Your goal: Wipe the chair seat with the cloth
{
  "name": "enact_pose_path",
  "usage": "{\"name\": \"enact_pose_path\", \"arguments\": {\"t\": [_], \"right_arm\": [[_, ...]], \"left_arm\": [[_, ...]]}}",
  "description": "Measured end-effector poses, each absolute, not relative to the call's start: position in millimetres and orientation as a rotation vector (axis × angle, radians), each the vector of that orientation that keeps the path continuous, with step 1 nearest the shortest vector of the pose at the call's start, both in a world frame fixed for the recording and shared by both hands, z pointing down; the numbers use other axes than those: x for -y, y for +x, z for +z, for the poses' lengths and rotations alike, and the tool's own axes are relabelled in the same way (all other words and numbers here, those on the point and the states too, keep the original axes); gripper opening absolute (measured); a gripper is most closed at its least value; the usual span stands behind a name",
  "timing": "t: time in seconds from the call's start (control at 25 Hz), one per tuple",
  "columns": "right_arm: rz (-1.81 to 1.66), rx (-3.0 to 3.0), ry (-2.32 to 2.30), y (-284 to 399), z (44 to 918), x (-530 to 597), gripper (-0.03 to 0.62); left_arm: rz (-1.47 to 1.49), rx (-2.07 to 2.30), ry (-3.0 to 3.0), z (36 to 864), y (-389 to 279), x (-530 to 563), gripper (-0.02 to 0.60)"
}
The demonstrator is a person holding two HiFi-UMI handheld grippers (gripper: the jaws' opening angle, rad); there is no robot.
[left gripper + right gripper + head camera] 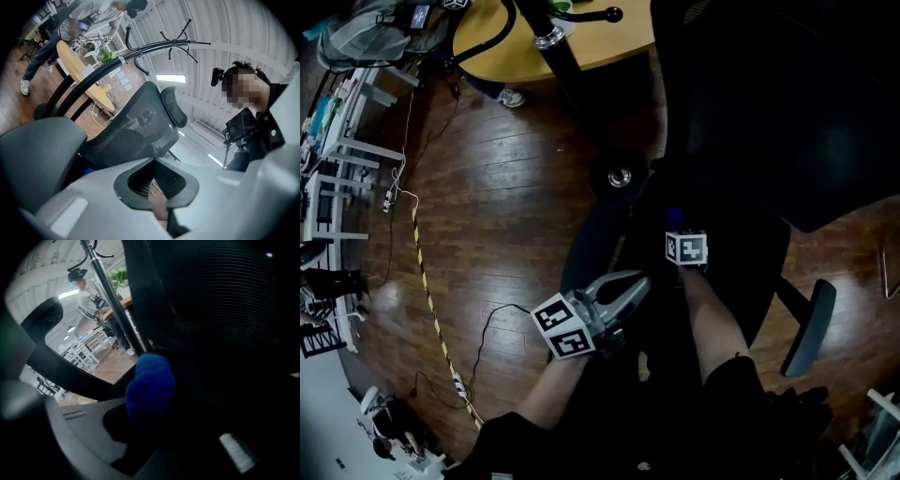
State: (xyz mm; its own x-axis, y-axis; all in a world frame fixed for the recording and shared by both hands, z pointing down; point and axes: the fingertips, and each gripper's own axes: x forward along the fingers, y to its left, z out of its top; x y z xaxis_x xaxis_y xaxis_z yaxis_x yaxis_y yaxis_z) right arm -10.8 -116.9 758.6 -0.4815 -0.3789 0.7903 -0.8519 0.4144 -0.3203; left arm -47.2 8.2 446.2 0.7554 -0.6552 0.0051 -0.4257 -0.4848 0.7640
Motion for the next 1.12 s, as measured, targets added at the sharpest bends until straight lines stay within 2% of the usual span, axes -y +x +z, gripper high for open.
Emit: {"name": "enact_pose_path", "arguments": {"t": [0.4, 0.6, 0.76, 0.92, 1.12], "right_arm": [[1.045, 1.791, 1.398, 217.2, 762.9, 69.8, 0.035], [1.043, 1.692, 1.529, 298.2, 733.5, 40.2, 0.035], [1.048, 1.676, 1.529, 312.0, 722.7, 48.5, 0.035], [1.019, 1.648, 1.559, 306.9, 722.6, 44.8, 0.035], [0.967, 1.755, 1.436, 241.1, 726.9, 69.9, 0.035]], "left_arm": [[-0.300, 0.654, 2.192, 439.2, -6.4, 0.0, -0.005], [-0.253, 0.541, 2.209, 430.7, 35.3, 0.6, -0.005], [-0.249, 0.519, 2.208, 420.5, 53.0, 14.2, -0.005], [-0.263, 0.549, 2.207, 424.5, 28.3, 6.6, -0.005], [-0.316, 0.631, 2.183, 428.1, -6.3, 14.2, -0.005]]}}
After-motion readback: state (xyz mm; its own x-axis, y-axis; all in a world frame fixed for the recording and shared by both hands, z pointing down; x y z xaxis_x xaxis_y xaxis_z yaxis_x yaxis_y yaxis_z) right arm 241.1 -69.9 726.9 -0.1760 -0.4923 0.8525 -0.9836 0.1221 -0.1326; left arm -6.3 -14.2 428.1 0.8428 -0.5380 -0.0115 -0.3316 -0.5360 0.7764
